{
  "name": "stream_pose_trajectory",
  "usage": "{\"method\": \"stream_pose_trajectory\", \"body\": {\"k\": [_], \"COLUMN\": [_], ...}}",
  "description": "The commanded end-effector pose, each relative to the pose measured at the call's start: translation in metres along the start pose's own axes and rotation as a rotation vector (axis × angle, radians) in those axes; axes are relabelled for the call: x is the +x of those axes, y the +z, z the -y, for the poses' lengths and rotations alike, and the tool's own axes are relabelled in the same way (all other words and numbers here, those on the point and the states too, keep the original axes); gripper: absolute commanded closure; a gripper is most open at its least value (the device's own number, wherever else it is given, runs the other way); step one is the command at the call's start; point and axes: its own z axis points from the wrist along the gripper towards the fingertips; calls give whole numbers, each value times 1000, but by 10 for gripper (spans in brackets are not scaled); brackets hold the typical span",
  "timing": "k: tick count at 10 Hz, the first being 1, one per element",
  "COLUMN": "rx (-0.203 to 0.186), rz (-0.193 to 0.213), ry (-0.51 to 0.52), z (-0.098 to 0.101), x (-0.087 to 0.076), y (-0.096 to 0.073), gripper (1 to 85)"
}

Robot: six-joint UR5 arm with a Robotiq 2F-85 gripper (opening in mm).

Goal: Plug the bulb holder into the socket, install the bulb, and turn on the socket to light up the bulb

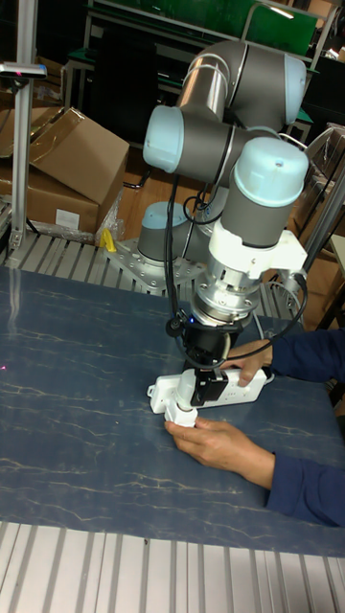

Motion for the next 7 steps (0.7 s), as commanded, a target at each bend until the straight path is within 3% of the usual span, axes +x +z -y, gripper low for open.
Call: {"method": "stream_pose_trajectory", "body": {"k": [1,7], "rx": [13,15], "rz": [13,18], "ry": [6,9], "z": [3,2], "x": [-4,-4], "y": [7,12], "gripper": [263,280]}}
